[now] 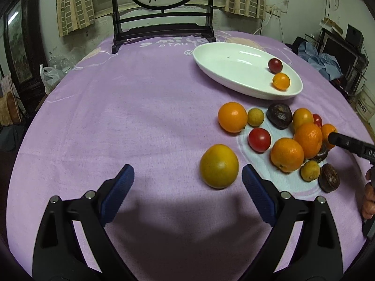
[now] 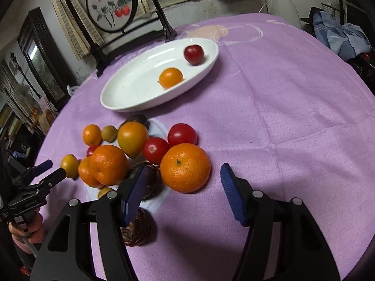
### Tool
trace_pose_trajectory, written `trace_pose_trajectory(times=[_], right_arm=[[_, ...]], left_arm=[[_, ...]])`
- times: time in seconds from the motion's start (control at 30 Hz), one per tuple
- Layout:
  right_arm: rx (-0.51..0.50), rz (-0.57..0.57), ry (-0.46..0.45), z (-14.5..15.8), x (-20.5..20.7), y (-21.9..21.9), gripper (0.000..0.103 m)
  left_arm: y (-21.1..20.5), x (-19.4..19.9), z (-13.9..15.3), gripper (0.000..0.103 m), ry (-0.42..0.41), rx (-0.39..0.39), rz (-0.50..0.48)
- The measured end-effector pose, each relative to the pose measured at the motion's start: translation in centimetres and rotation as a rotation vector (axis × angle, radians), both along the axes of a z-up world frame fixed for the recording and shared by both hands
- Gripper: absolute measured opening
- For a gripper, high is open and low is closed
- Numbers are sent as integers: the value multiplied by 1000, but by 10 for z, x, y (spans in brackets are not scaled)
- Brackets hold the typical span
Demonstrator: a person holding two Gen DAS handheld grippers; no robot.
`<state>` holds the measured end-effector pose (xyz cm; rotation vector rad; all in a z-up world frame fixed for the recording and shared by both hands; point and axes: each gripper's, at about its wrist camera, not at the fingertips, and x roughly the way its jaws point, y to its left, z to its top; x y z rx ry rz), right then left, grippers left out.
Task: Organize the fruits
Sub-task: 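Grasp the large yellow citrus with the left tool while the right tool grasps a mandarin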
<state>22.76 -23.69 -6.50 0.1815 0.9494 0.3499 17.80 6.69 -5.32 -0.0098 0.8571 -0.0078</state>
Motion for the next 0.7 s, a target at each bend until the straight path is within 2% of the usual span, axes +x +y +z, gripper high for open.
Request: trace_pose_trajectory(times=[0.17,0.3,0.4,0.47,0.53,0.7], right_arm=[[-22,7,10,-3,8,4,48],[-6,9,4,-2,6,2,44],[84,-5,-8,0,2,-9,44],[110,-19,-18,1,0,-14,44],[130,-25,-28,2,-2,-18,44],[145,-19,-31,4,-4,-18,44]], left_arm=[[-6,-1,-1,95,1,5,-44],[-3,0,-3,93,14,-17,-42],[-2,4,-6,85,31,-31,-54],[-4,8,-8,73,50,-36,-70],[-5,12,-10,67,62,-37,-77],[-9,19,-11,62,64,-31,-87]])
